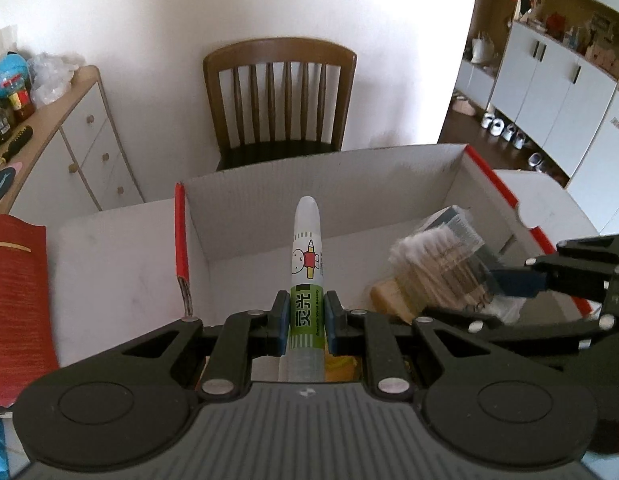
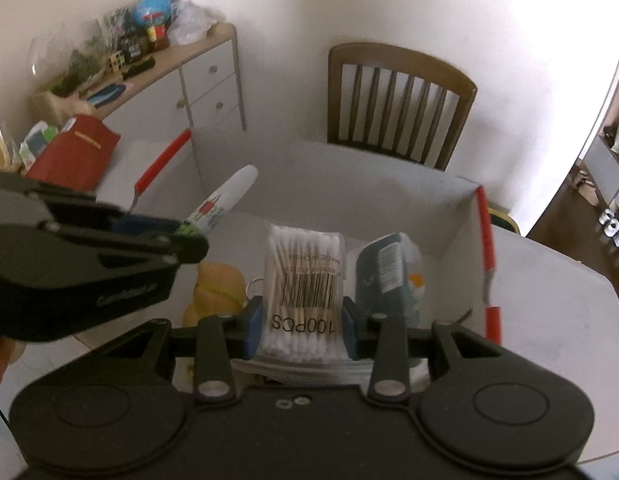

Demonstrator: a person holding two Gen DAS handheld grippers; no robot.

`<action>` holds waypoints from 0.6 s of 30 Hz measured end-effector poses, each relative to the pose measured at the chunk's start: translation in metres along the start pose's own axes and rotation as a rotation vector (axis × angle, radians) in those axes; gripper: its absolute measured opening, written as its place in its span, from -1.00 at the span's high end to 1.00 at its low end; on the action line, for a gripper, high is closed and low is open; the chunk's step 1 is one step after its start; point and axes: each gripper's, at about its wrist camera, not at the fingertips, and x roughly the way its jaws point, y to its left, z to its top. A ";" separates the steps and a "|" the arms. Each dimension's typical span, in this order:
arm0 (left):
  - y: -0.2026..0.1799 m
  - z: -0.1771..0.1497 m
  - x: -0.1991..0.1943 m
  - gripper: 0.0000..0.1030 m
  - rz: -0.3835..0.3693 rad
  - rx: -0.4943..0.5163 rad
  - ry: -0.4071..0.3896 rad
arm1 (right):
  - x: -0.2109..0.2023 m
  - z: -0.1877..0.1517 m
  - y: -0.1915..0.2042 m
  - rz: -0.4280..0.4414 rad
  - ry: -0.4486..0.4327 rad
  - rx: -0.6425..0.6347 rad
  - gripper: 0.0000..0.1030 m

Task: Organize objects
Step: 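Carry the tube and cotton swab pack with both tools into the red box, then open both tools to release the tube and swab pack in the box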

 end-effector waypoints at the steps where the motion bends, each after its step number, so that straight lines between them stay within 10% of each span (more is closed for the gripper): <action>1: 0.001 0.001 0.004 0.68 0.002 0.000 0.009 | 0.003 0.000 0.002 -0.001 0.005 -0.006 0.27; 18: 0.000 -0.007 0.035 0.68 0.020 -0.002 0.107 | 0.020 -0.008 0.002 -0.020 0.045 -0.012 0.21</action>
